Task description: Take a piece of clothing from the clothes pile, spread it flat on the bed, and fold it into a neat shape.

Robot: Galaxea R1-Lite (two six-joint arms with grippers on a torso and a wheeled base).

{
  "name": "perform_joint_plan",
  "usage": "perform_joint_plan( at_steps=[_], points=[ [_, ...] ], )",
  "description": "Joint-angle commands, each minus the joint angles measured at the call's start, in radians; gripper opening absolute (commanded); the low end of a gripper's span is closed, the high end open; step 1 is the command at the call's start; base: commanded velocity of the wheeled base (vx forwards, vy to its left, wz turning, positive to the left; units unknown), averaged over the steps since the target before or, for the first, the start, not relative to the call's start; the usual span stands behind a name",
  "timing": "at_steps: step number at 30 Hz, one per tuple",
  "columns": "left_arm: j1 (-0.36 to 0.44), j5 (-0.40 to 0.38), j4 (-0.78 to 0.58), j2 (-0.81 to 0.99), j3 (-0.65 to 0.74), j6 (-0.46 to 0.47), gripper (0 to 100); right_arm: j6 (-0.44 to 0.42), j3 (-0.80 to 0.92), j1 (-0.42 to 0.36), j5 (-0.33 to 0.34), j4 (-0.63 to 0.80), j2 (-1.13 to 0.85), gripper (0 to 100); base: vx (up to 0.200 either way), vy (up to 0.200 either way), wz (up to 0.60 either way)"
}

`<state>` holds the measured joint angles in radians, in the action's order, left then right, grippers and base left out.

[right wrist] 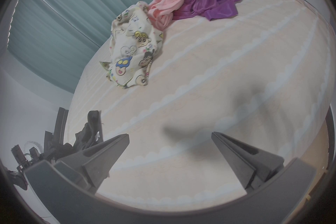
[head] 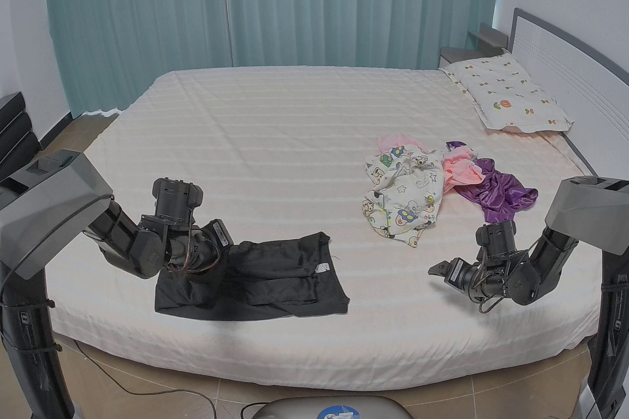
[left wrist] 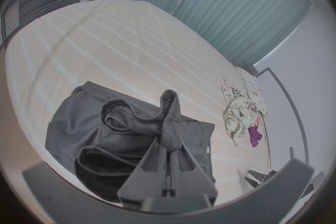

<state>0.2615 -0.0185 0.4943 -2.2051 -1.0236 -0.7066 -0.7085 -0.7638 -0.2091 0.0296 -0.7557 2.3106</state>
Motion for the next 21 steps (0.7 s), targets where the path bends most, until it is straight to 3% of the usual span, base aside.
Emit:
perform_joint_plan(
  at_steps=[1, 4, 7, 12, 17, 18, 21],
  points=[
    [0.053, 0.019, -0.051, -0.064, -0.087, -0.001, 0, 0.0, 0.0, -0.001, 0.0, -0.001, 0.004, 100, 0.0, -0.2, 0.0],
    [0.073, 0.025, -0.066, -0.094, -0.142, -0.001, 0, 0.0, 0.0, -0.001, 0.0, -0.001, 0.004, 100, 0.0, -0.2, 0.0],
    [0.09, 0.046, -0.074, -0.127, -0.179, -0.001, 0, 0.0, 0.0, -0.001, 0.0, -0.001, 0.004, 100, 0.0, 0.0, 0.0],
    [0.14, 0.146, -0.106, -0.206, -0.256, -0.002, 0, 0.001, 0.0, -0.001, 0.0, -0.001, 0.006, 100, 0.0, 0.0, 0.0],
    [0.166, 0.158, -0.118, -0.219, -0.266, -0.05, 0, 0.003, 0.0, -0.003, 0.0, -0.001, 0.009, 100, 0.0, 0.0, 0.0],
    [0.166, 0.158, -0.125, -0.219, -0.273, -0.054, 100, 0.004, 0.0, -0.003, 0.0, -0.001, 0.009, 100, 0.0, 0.0, 0.0],
    [0.166, 0.16, -0.128, -0.217, -0.285, -0.077, 100, 0.007, 0.0, -0.003, 0.0, -0.001, 0.009, 100, 0.0, 0.0, 0.0]
  ],
)
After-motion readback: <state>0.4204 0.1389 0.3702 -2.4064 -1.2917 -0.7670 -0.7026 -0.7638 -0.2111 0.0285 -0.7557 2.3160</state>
